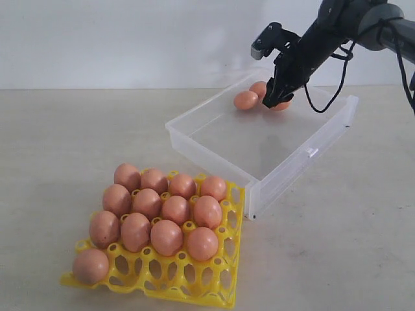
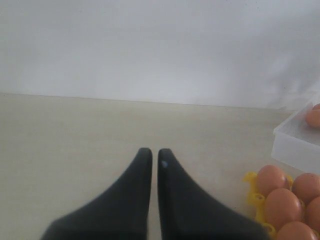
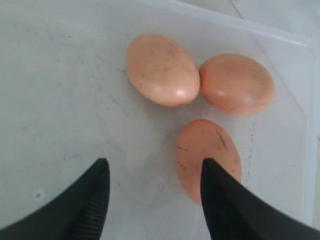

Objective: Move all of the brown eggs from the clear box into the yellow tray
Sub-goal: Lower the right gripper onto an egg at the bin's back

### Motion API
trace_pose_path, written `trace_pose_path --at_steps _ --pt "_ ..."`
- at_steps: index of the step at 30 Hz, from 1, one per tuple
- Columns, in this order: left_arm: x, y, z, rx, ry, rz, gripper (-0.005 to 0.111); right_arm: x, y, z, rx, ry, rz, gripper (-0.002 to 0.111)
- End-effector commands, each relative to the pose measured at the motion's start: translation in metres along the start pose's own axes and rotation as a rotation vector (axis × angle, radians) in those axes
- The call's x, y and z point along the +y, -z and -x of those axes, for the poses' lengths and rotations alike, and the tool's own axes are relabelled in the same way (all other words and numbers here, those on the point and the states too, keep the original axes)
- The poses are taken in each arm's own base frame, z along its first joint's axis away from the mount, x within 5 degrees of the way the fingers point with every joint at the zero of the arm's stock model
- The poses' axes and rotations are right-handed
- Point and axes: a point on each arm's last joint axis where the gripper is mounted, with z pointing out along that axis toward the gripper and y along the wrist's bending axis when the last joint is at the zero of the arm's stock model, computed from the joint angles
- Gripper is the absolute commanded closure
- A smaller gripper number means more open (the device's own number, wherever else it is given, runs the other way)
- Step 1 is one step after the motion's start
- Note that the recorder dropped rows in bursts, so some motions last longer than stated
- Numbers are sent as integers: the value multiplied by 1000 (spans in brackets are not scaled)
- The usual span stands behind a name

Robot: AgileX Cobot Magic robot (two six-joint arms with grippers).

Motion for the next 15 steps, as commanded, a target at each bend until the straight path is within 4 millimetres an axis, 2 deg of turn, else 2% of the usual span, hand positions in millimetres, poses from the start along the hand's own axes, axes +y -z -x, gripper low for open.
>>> trace_pose_path --at_steps 1,15 --pt "0 0 0 -6 1 5 103 -4 8 1 -1 177 -21 60" --pt "0 0 0 -6 1 5 103 -1 9 5 -45 104 11 60"
